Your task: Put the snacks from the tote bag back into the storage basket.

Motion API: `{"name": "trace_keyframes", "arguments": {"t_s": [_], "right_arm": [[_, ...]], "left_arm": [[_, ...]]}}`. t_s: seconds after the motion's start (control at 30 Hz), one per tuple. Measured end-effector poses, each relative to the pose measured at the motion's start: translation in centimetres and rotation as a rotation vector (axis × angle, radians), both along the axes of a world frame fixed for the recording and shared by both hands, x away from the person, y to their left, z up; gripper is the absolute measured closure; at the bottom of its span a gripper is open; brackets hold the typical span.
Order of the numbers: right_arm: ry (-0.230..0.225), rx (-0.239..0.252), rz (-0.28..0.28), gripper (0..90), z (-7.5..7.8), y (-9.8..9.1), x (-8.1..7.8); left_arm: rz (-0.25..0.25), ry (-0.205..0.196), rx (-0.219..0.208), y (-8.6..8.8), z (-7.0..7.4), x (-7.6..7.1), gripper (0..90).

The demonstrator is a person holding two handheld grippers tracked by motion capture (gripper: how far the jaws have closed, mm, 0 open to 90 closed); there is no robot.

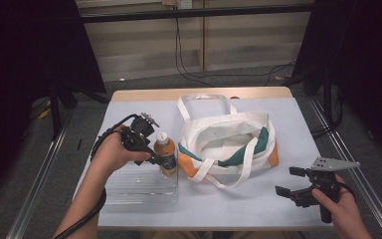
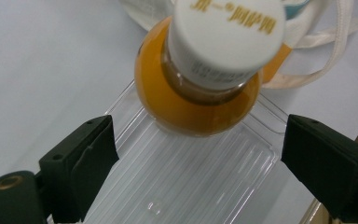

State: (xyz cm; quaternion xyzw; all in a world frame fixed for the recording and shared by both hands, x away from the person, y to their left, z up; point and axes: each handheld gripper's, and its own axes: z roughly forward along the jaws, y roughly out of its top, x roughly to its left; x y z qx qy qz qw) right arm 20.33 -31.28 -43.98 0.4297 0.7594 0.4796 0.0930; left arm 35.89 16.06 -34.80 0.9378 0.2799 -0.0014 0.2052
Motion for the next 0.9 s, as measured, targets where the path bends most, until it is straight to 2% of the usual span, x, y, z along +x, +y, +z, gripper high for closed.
{"name": "trace_keyframes", "arguments": {"t_s": [0.2,0.27,0.3,0.47,0.67,0.7,0.83,0.9], "right_arm": [[0.002,0.000,-0.002,2.5,0.0,0.1,0.0],[0.002,0.000,-0.002,2.5,0.0,0.1,0.0],[0.001,-0.002,-0.001,2.5,0.0,0.1,0.0],[0.001,-0.002,-0.002,2.5,0.0,0.1,0.0],[0.001,-0.002,-0.002,2.5,0.0,0.1,0.0],[0.001,-0.003,-0.002,2.5,0.0,0.1,0.0],[0.002,-0.003,-0.002,2.5,0.0,0.1,0.0],[0.001,-0.005,0.001,2.5,0.0,0.1,0.0]], "left_arm": [[0.001,0.000,-0.012,0.3,-0.4,-0.2,10.0],[0.015,-0.005,-0.025,0.4,-0.5,-0.4,10.0],[0.004,-0.004,-0.010,0.5,-0.5,-0.4,10.0],[0.026,-0.012,-0.043,1.0,-0.9,-0.6,10.0],[0.030,-0.011,-0.037,1.3,-1.4,-0.8,10.0],[0.046,-0.015,-0.049,1.3,-1.5,-0.9,10.0],[0.039,-0.015,-0.055,1.6,-1.9,-0.9,10.1],[0.074,-0.016,-0.069,1.6,-2.2,-1.0,10.1]]}}
